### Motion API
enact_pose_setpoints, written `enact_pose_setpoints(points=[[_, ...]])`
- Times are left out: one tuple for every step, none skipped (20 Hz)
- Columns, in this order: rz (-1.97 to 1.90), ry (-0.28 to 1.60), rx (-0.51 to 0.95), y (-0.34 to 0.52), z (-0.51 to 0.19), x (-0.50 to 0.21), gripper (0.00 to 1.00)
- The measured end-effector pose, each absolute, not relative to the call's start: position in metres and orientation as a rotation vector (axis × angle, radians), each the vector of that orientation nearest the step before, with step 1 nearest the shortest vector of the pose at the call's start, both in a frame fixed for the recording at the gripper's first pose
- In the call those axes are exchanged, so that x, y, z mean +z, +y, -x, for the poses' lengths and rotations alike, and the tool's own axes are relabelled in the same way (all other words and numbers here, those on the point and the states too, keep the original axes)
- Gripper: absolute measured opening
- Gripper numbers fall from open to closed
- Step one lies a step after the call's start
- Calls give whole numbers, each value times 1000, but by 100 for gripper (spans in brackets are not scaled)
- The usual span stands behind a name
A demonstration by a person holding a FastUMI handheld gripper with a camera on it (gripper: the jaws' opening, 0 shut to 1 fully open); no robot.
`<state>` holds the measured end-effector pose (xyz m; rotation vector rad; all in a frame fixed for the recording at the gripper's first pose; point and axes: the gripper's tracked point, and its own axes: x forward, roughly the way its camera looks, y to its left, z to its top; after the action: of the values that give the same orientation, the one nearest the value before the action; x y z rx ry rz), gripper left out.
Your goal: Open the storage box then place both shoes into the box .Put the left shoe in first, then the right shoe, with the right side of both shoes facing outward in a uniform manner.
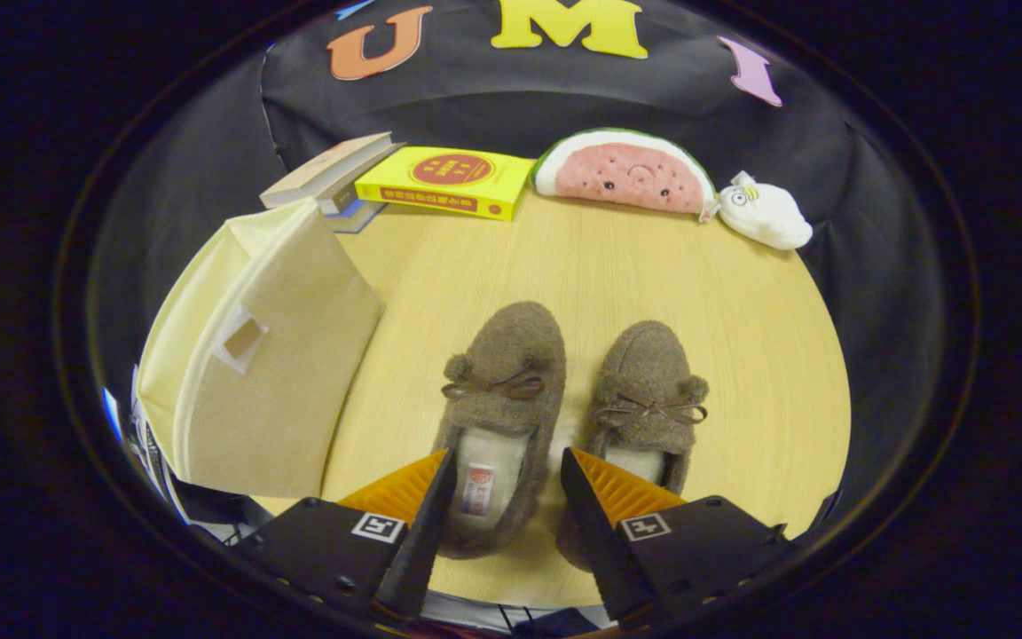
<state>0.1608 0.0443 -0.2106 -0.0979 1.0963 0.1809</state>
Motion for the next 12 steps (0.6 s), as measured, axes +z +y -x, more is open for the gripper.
enact_pose_setpoints(points=[[89,1111,171,42,-164,-218,65],[85,1126,161,39,-165,-224,57],[87,1145,150,35,-166,-230,49],[80,1157,153,34,-168,-235,49],[67,1178,149,33,-167,-240,49],[53,1198,146,32,-166,-248,30],[42,1204,155,33,-167,-250,11],[29,1211,161,33,-166,-252,13],[31,1205,165,34,-166,-252,1],[32,1198,166,33,-166,-248,1],[19,1194,161,32,-165,-245,1],[-4,1188,163,34,-164,-239,1]])
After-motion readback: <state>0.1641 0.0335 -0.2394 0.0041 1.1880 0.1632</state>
